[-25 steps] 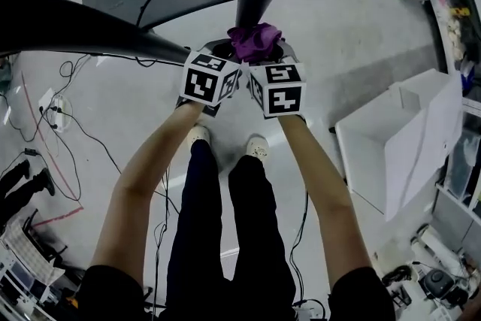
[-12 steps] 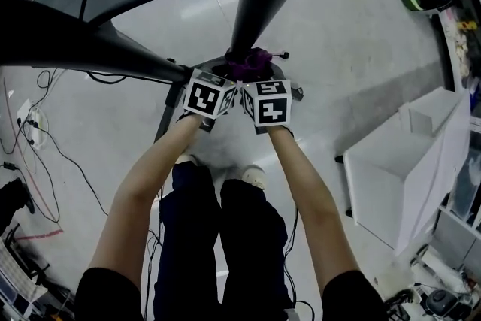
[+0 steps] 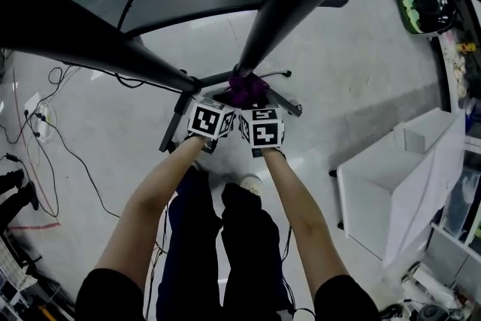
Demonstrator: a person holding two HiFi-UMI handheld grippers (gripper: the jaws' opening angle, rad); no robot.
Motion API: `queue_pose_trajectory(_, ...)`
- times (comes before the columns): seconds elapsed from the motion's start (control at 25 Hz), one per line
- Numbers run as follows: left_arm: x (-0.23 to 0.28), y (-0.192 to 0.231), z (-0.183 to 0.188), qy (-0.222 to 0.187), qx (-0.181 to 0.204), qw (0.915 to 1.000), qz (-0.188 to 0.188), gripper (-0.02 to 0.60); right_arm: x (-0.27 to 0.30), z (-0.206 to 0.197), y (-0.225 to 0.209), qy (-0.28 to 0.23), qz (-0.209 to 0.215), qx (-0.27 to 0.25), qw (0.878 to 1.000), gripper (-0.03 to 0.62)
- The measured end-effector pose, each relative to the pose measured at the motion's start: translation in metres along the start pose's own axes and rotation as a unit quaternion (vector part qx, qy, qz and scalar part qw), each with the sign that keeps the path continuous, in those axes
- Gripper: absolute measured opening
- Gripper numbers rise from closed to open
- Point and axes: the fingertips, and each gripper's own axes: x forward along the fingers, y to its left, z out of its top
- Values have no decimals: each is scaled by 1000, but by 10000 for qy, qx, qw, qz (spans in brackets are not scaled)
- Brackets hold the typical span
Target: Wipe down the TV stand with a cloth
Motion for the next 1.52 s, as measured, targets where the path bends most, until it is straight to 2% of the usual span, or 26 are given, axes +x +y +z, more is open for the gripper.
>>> queue_pose_trajectory(0.12,-55,-40,26,-73,16,10000,-22,6,-69,32,11,-76,43,-7,10000,64)
queue_pose_trajectory(0.24,-125,-89,71,-323,93,9994,-49,6,-154,82,23,-356,104,163,9992,64)
queue_pose_trajectory(0.36,-205,-142,139,-852,299,9959,-57,6,-246,153,39,-899,225,352,9951,64)
queue_pose_trajectory(0.44,-262,-175,189,-1295,452,9905,-32,6,-305,207,55,-1382,386,447,9886,64)
queue_pose_trajectory(0.64,-387,-246,303,-2415,813,9670,35,6,-441,339,86,-2784,715,239,9575,64)
queue_pose_trajectory(0.84,-491,-301,388,-3205,1435,9354,403,6,-558,438,109,-3877,886,-412,9166,64)
queue_pose_trajectory(0.92,-528,-327,405,-3361,1627,9266,441,6,-602,461,124,-4159,959,-630,9021,64)
queue_pose_trajectory(1.08,-602,-385,419,-3779,1793,9083,-3,6,-696,482,158,-4750,1093,-953,8679,64)
queue_pose_trajectory(1.2,-644,-406,417,-3959,1827,8999,-51,6,-740,486,179,-5021,1326,-944,8494,64)
queue_pose_trajectory(1.28,-660,-412,406,-4057,1763,8969,1,6,-757,479,182,-5115,1543,-607,8431,64)
queue_pose_trajectory(1.36,-671,-410,396,-4164,1629,8943,145,6,-764,469,180,-5132,1642,-282,8419,64)
queue_pose_trajectory(1.52,-687,-399,382,-4405,1380,8857,495,6,-755,451,178,-4940,1641,-203,8536,64)
